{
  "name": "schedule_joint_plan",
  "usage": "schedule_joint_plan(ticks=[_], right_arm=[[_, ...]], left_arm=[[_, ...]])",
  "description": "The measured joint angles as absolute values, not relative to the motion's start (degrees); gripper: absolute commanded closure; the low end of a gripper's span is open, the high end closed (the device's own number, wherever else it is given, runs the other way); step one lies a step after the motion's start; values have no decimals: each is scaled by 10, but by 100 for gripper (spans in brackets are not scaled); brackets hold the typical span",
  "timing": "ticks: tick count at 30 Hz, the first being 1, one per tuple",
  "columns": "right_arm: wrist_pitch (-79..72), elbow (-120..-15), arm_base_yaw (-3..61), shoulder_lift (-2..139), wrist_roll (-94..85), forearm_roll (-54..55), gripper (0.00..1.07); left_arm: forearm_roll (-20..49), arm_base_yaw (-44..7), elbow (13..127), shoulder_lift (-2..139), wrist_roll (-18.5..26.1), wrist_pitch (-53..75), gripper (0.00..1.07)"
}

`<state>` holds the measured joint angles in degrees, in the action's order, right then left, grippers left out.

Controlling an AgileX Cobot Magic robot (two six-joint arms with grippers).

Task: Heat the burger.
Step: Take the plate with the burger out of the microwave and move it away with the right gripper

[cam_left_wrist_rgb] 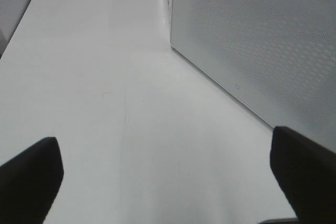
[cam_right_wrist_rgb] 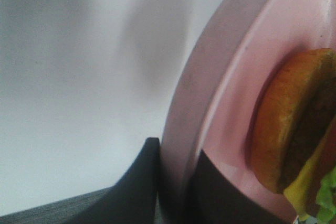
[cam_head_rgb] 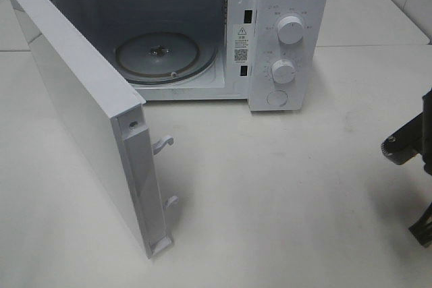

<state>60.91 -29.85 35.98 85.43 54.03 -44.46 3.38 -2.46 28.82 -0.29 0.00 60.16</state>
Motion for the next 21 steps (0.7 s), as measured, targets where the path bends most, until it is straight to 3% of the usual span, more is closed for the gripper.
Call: schedule_joint_plan(ticks=[21], right_arm=[[505, -300, 360, 990, 625, -516, 95]], left_arm=[[34, -25, 288, -3, 0, 602, 7]])
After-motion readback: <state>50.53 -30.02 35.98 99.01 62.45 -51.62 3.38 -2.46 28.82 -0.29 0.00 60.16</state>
